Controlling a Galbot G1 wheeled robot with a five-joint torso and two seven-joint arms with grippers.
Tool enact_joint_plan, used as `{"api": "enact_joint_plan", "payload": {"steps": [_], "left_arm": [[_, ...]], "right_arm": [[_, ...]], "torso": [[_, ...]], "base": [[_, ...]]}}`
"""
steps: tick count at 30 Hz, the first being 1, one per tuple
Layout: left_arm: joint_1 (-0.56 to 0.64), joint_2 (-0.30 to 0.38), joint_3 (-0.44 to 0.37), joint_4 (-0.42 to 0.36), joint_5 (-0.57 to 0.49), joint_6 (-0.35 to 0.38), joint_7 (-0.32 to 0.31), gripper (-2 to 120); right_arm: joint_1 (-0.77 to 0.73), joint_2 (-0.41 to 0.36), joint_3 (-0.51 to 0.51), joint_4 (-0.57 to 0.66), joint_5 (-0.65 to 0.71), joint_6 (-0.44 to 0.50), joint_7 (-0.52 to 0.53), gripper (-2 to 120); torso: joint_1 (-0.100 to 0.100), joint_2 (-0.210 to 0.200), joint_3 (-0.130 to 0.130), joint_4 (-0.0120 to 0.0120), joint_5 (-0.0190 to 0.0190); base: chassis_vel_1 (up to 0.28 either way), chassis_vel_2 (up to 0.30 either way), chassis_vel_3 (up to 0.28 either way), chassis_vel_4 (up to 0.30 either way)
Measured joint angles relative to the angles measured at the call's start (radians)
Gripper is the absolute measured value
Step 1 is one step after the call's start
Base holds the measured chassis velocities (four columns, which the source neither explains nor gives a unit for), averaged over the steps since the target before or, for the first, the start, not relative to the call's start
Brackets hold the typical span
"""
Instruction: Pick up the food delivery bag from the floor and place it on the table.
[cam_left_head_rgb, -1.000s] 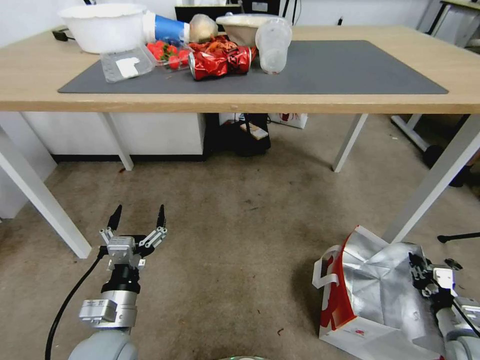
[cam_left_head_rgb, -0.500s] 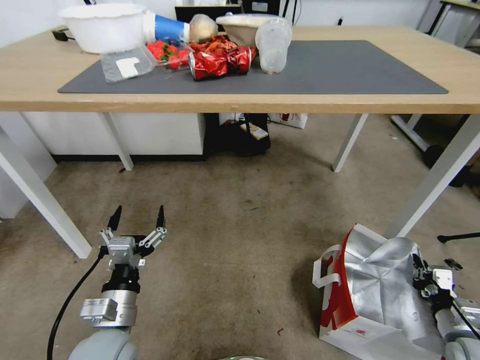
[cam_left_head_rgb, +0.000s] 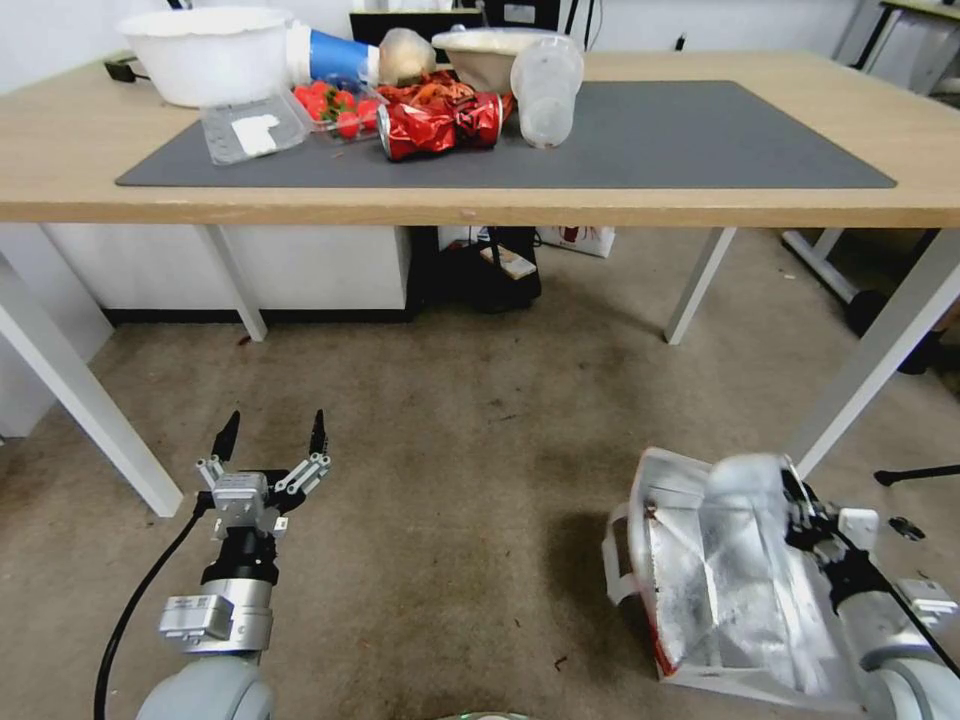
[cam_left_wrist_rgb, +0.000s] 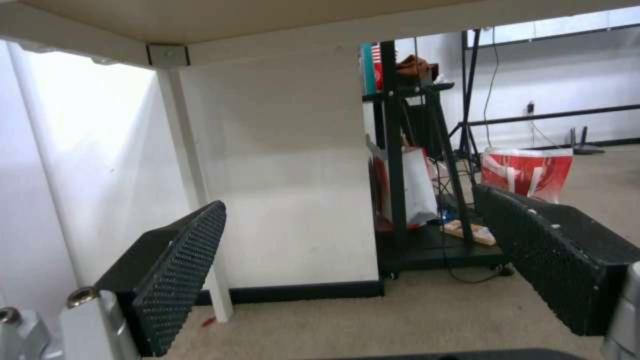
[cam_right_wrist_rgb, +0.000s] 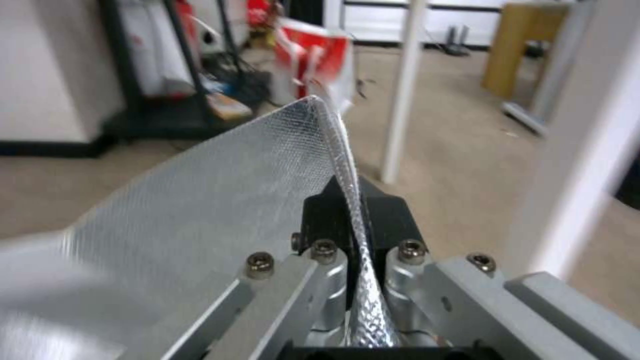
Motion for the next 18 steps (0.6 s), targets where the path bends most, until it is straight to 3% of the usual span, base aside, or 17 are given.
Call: {"api": "enact_joint_plan", "payload": {"steps": [18], "left_arm": [[-0.014, 0.001, -0.01, 0.012, -0.007, -0.006, -0.013, 93]], "right_arm": [[-0.049, 0.006, -0.094, 0.184, -0.049, -0.009, -0.033, 0]], "torso": [[0.0, 0.0, 0.0, -0.0002, 0.0001]], "base": [[0.0, 0.0, 0.0, 0.0]]}}
